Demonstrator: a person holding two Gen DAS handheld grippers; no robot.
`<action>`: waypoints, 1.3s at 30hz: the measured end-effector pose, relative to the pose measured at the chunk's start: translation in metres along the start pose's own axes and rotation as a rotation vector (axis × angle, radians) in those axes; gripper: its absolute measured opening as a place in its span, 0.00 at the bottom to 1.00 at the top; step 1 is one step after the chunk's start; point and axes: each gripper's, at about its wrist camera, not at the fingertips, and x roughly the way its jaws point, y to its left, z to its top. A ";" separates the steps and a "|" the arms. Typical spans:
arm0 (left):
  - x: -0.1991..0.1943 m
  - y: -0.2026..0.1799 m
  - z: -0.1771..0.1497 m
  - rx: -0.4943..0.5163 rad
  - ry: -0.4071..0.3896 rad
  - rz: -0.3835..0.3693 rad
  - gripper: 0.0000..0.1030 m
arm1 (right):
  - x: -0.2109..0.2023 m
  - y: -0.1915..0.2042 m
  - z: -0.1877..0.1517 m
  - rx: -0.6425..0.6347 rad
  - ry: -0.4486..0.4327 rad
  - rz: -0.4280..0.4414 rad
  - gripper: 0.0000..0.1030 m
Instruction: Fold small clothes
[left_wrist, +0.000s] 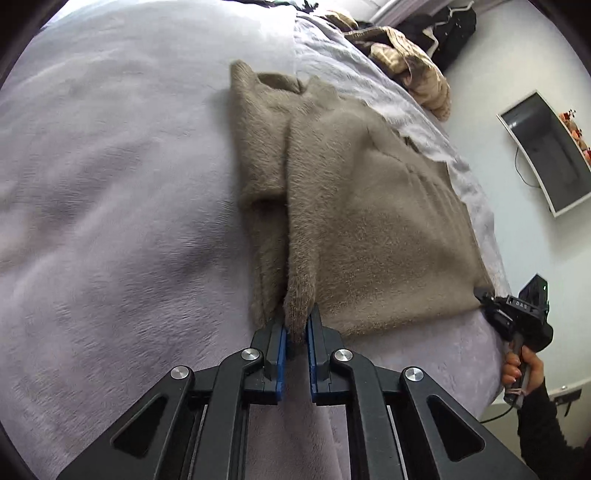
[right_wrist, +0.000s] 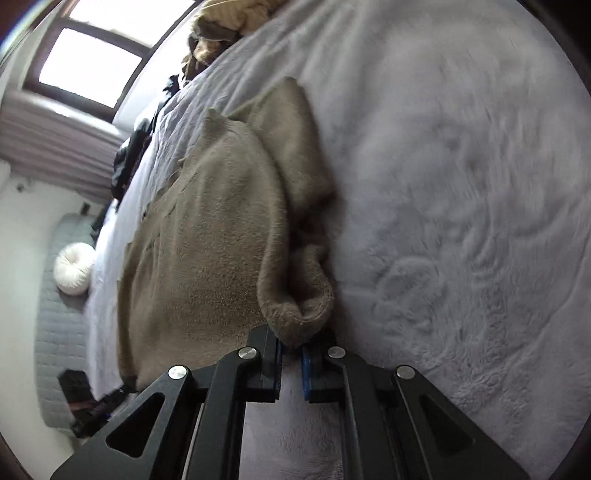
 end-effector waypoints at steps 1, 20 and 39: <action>-0.007 0.001 -0.001 -0.002 -0.013 0.014 0.11 | -0.002 -0.001 0.000 0.008 -0.003 0.006 0.08; 0.004 -0.051 0.093 0.112 -0.152 0.146 0.11 | -0.043 0.079 0.023 -0.237 -0.194 -0.132 0.13; -0.015 0.006 0.038 0.027 -0.054 0.143 0.11 | 0.027 0.093 -0.049 -0.156 0.170 0.232 0.61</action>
